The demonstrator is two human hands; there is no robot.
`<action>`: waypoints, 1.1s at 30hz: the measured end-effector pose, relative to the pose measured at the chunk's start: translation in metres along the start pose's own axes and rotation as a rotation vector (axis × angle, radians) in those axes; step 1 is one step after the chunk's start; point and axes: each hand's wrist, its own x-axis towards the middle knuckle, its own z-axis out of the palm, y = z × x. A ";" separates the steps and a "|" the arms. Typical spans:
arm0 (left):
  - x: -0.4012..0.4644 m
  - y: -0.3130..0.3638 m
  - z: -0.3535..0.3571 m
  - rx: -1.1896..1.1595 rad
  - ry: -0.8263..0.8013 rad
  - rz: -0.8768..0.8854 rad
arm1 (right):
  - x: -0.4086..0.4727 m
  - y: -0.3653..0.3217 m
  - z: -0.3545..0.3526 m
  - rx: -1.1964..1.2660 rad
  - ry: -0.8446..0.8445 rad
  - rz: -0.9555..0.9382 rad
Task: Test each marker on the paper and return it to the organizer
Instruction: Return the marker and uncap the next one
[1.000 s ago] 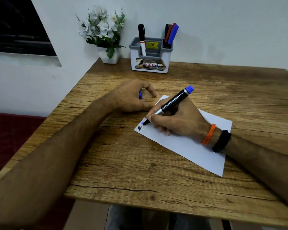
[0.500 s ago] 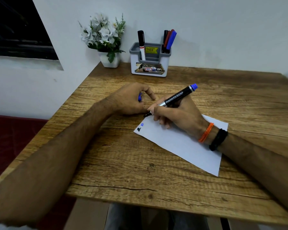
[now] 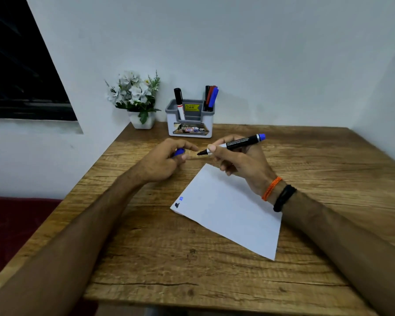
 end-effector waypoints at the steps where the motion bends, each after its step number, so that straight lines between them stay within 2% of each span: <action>1: 0.001 -0.001 0.000 -0.003 0.004 0.007 | 0.000 0.000 -0.001 0.004 0.003 -0.001; 4: 0.000 -0.001 0.000 -0.072 0.020 0.008 | 0.001 -0.001 -0.003 0.052 0.001 0.024; 8: -0.003 0.005 0.003 -0.315 0.053 -0.030 | 0.002 -0.003 -0.004 0.091 0.005 0.065; 10: -0.003 0.005 0.003 -0.352 0.080 -0.016 | 0.002 -0.001 -0.006 0.085 -0.008 0.068; 17: -0.003 0.007 0.003 -0.369 0.090 0.085 | 0.003 0.002 -0.009 0.093 -0.081 0.108; 23: -0.003 0.007 0.001 -0.406 0.077 0.125 | 0.006 0.004 -0.009 0.137 -0.074 0.106; 27: -0.002 0.007 0.001 -0.422 0.090 0.149 | 0.006 0.007 -0.009 0.083 -0.056 0.051; 33: -0.001 0.006 0.000 -0.454 0.169 0.084 | 0.008 0.015 -0.012 -0.057 -0.057 -0.085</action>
